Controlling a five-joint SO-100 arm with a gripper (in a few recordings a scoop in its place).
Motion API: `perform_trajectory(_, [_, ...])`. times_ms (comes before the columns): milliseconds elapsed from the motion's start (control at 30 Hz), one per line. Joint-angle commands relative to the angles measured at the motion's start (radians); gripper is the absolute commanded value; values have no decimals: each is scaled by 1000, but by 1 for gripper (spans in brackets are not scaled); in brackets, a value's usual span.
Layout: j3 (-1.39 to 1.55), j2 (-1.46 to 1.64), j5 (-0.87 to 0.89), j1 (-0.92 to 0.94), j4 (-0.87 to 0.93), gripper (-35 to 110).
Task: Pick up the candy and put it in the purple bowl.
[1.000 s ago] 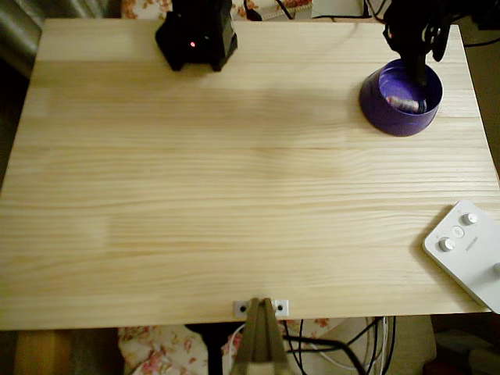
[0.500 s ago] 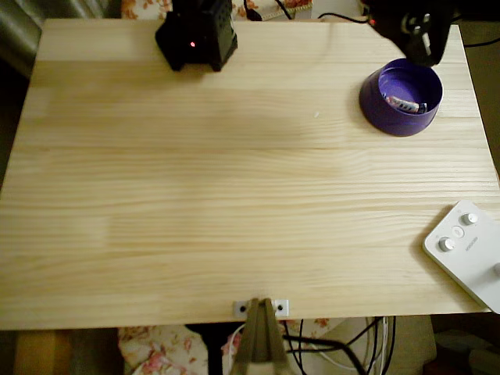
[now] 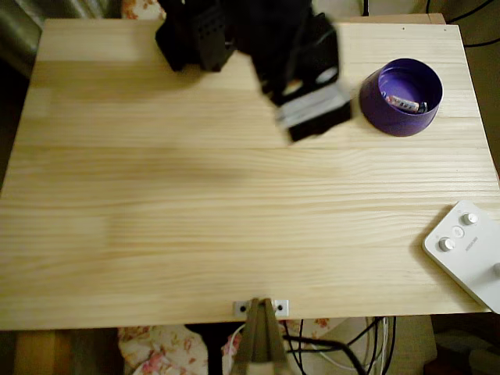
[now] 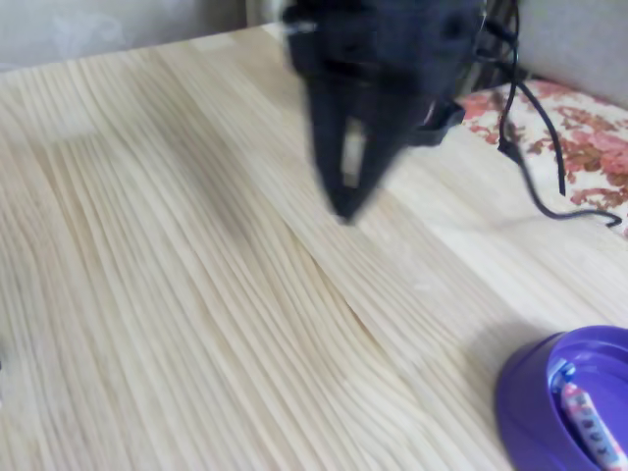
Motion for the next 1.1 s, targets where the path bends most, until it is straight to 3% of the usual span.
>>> perform_trajectory(0, [40, 69, -43, 100, -43, 1])
perform_trajectory(500, [492, 583, -216, 500, -160, 1])
perform_trajectory(1067, [841, 1101, -374, 571, -81, 1])
